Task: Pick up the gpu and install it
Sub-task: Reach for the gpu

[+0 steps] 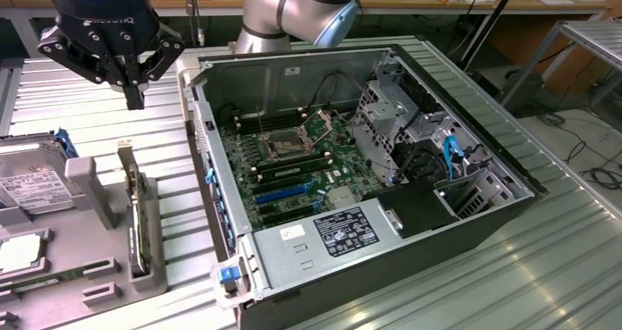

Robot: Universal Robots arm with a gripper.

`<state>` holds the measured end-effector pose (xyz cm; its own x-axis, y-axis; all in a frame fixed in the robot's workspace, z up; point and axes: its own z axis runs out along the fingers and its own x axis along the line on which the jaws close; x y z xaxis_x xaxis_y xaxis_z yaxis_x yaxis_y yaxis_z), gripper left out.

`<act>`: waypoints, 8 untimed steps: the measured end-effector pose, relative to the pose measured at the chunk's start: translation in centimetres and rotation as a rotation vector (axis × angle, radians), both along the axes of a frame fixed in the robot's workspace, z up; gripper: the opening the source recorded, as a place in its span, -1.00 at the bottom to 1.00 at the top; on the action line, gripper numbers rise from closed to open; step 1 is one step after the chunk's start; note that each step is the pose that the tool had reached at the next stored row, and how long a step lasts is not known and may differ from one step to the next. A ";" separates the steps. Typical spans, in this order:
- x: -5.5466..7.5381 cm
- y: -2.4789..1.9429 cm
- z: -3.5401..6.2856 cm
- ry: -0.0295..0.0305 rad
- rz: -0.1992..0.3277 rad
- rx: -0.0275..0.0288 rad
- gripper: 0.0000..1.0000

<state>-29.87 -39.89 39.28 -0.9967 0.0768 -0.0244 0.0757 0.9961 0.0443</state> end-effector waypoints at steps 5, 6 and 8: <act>-0.7 0.00 -0.01 -0.0001 0.000 0.0000 -0.79; -0.8 0.00 -0.01 0.0000 0.000 0.0000 -0.79; -1.1 0.00 -0.01 0.0000 0.000 0.0000 -0.79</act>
